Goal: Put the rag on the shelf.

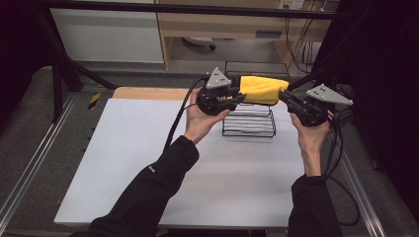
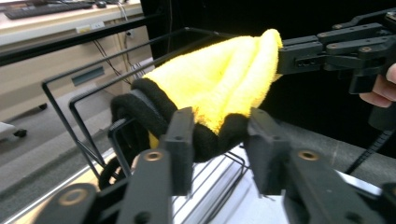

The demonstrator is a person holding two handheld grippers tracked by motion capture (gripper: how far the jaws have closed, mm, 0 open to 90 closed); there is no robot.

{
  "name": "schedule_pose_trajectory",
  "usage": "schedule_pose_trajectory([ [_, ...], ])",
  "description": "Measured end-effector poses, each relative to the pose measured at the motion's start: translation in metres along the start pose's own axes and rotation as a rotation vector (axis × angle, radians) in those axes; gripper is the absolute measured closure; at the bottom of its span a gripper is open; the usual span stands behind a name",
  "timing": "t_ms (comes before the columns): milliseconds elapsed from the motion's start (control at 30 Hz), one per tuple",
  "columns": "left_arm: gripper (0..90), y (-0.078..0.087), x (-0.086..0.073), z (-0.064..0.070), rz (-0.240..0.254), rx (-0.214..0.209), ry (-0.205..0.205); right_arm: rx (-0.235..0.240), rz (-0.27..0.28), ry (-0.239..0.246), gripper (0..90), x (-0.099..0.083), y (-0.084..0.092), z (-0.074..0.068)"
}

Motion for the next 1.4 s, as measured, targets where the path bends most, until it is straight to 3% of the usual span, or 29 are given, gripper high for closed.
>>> schedule_pose_trajectory([
  [167, 74.6, -0.006, -0.006, -0.002, -0.042, 0.033, -0.033, 0.014, 0.003, -0.011, 78.9, 0.002, 0.005, -0.001],
  [400, 72.9, -0.012, -0.013, -0.004, -0.076, 0.042, -0.049, 0.045, 0.002, -0.025, 69.7, 0.007, 0.014, -0.003],
  [567, 71.0, -0.012, -0.016, -0.004, -0.083, 0.042, -0.067, 0.067, 0.039, -0.039, 64.9, 0.017, 0.019, -0.007],
  [700, 66.6, -0.01, -0.017, -0.002, -0.088, 0.031, -0.06, 0.087, 0.032, -0.032, 72.6, 0.022, 0.018, -0.012],
  [733, 61.4, -0.009, -0.017, -0.002, -0.09, 0.022, -0.054, 0.088, -0.014, -0.032, 81.0, 0.018, 0.013, -0.014],
  [767, 59.4, -0.008, -0.017, -0.001, -0.088, 0.014, -0.046, 0.09, -0.036, -0.035, 84.1, 0.014, 0.011, -0.015],
  [800, 59.4, -0.006, -0.017, 0.0, -0.086, 0.004, -0.039, 0.09, -0.036, -0.035, 84.1, 0.014, 0.011, -0.015],
  [833, 56.9, -0.004, -0.017, 0.0, -0.079, -0.004, -0.033, 0.089, -0.089, -0.051, 88.8, 0.004, 0.004, -0.016],
  [900, 57.0, -0.001, -0.015, 0.001, -0.063, -0.021, -0.019, 0.089, -0.115, -0.053, 90.0, -0.002, 0.001, -0.016],
  [967, 62.3, 0.001, -0.013, 0.002, -0.051, -0.039, 0.003, 0.08, -0.168, -0.064, 90.0, -0.018, -0.006, -0.016],
  [1000, 62.3, 0.001, -0.012, 0.002, -0.053, -0.045, 0.008, 0.08, -0.168, -0.064, 90.0, -0.018, -0.006, -0.016],
  [1067, 73.3, -0.002, -0.013, 0.003, -0.066, -0.043, 0.009, 0.069, -0.189, -0.077, 90.0, -0.031, -0.011, -0.014],
  [1100, 73.3, -0.005, -0.014, 0.003, -0.076, -0.04, 0.008, 0.069, -0.189, -0.077, 90.0, -0.031, -0.011, -0.014],
  [1233, 85.8, -0.023, -0.02, 0.003, -0.114, -0.013, 0.02, 0.056, -0.194, -0.083, 90.0, -0.042, -0.017, -0.012],
  [1400, 89.5, -0.042, -0.028, -0.005, -0.14, 0.038, 0.033, 0.035, -0.2, -0.081, 89.7, -0.045, -0.023, -0.008],
])
Point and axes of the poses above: each handheld gripper's, and its own axes: y roughly backward along the jaws, x roughly out of its top, z roughly to its right, the point moved 5 cm from there along -y, roughly forward along the jaws, and after that the axes turned 5 degrees about y, right-handed, at the moved point
